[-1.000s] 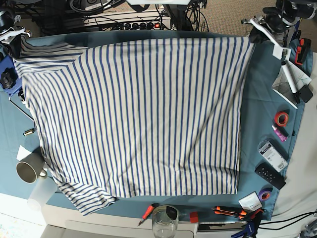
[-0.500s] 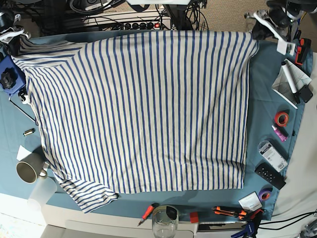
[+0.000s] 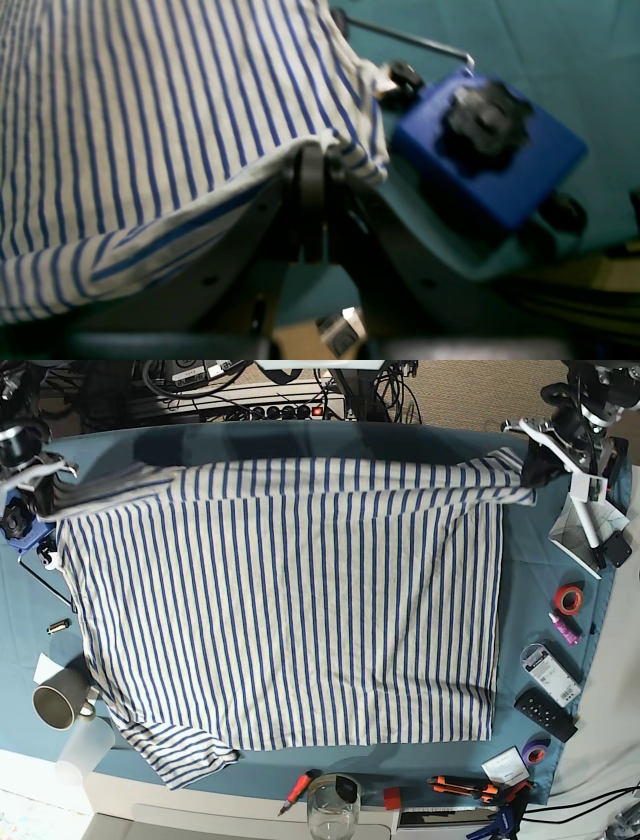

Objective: Fold the T-shirt properly
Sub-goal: 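Lift the shoulder edges and fold them over toward the hem with both grippers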

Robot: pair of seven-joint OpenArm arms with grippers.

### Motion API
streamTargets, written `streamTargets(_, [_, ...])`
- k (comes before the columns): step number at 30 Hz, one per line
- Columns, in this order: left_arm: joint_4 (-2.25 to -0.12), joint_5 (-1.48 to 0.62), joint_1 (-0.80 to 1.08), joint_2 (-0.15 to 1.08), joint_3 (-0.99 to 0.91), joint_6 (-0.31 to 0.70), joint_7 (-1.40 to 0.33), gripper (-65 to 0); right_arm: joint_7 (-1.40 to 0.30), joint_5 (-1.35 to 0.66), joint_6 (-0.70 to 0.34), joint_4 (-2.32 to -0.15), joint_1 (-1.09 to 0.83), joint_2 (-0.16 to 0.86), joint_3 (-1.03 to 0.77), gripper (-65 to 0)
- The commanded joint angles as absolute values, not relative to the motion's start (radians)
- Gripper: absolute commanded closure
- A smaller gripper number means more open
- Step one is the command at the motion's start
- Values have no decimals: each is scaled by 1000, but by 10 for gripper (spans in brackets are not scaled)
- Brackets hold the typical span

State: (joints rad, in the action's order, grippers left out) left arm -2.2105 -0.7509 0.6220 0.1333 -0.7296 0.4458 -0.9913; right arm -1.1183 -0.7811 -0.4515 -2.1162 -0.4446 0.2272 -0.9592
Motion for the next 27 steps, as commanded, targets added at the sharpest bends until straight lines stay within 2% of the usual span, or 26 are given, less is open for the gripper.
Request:
streamTargets(1, [-2223, -749, 624, 142, -735, 447, -951, 0, -1081, -776, -451, -2132, -432, 244, -949, 0])
streamTargets(12, [-2223, -709, 567, 199, -678, 446, -888, 0, -976, -496, -384, -2132, -307, 244, -765, 0])
streamTargets(18, [-2223, -490, 536, 216, -501, 437, -799, 0, -955, -446, -367, -2131, -262, 245, -760, 0])
streamTargets(21, [-2223, -400, 508, 216, -440, 364, -786, 0, -945, -432, -361, -2110, -254, 255, -760, 0])
streamTargets(27, [-2191, -352, 455, 219, -414, 356, -740, 0, -941, -437, -362, -1963, -181, 308, -760, 0])
